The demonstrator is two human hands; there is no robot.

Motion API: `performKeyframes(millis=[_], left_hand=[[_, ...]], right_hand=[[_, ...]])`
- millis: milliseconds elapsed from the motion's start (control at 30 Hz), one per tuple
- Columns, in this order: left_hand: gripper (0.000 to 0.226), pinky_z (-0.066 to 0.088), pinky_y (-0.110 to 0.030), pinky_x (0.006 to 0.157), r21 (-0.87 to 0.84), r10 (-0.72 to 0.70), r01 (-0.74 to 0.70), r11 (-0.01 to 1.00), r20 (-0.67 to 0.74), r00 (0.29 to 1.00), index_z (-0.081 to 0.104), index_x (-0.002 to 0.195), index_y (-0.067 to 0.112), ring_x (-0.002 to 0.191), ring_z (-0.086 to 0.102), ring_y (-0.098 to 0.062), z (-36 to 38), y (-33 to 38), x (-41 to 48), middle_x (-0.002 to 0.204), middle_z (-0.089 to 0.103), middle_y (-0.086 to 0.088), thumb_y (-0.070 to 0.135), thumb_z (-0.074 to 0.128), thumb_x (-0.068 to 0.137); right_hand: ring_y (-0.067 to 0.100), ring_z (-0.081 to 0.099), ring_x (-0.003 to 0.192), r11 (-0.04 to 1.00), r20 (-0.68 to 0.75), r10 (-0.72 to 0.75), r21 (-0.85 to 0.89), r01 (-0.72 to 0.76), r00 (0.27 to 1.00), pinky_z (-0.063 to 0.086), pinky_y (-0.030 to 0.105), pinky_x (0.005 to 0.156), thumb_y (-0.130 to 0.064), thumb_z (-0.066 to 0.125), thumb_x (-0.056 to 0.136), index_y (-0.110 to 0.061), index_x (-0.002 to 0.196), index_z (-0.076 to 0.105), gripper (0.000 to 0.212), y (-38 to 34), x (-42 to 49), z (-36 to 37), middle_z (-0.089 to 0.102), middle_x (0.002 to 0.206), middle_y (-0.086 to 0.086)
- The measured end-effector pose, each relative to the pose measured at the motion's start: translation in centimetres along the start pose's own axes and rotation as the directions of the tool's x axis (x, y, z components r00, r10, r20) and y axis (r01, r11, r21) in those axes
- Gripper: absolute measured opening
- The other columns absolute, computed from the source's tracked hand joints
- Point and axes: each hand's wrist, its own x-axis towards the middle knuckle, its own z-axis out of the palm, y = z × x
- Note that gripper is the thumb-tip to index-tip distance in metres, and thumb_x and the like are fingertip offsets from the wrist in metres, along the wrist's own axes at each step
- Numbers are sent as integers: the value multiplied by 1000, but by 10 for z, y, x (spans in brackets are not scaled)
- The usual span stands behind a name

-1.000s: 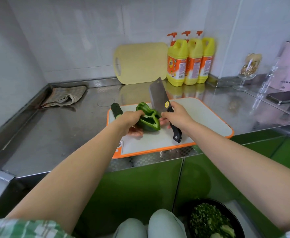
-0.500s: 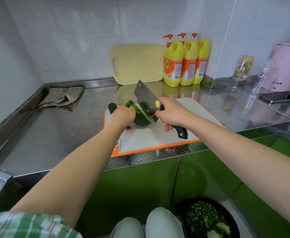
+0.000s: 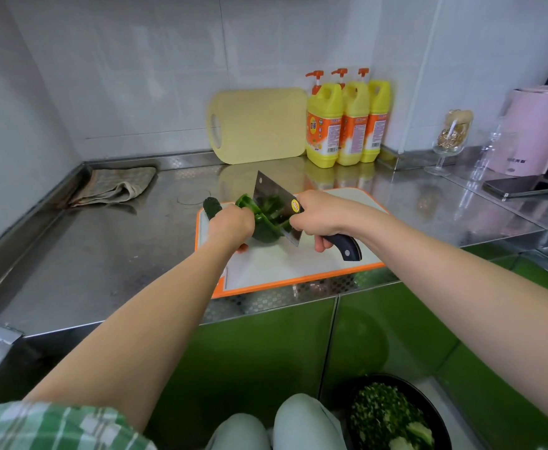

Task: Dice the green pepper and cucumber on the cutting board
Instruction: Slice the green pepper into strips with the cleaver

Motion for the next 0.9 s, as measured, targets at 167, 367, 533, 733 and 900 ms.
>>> performKeyframes(millis=[167,367,533,733,900], left_hand=[[35,45,-27,47,6,-8,8,1000,2,1000,32,65,16,54,51,-19,0,-1,1,67,46,-4,14,37,100],[35,45,-26,47,8,-2,2,1000,8,1000,30,66,19,53,51,-19,0,-1,0,67,46,-4,13,38,99],[35,44,-27,46,25,2,-3,1000,8,1000,31,66,15,52,52,-21,0,-2,-1,66,47,-6,13,37,100],[32,38,-24,42,13,-2,2,1000,22,1000,32,68,16,52,50,-20,0,-5,1,67,47,-6,15,36,100],[27,53,-34,57,111,51,-56,992,41,998,48,76,9,65,58,-27,1,-8,0,77,56,-12,10,34,99]], right_hand=[[22,51,42,999,34,28,-24,-28,999,42,20,45,-9,40,89,-7,90,45,5,0,-9,-9,59,63,15],[22,49,40,998,19,49,-44,-48,999,42,22,46,-6,40,89,-1,92,46,8,-9,-1,-5,58,61,17],[16,46,25,996,27,22,-86,-19,999,40,18,42,-4,35,94,-8,75,35,19,-17,-7,5,56,54,18],[21,47,30,992,25,67,-108,-64,997,43,20,43,-1,35,91,0,90,43,8,-20,8,8,53,34,12],[24,54,37,992,59,72,-108,-66,996,45,23,42,2,40,90,8,99,56,19,-17,20,34,51,35,13]])
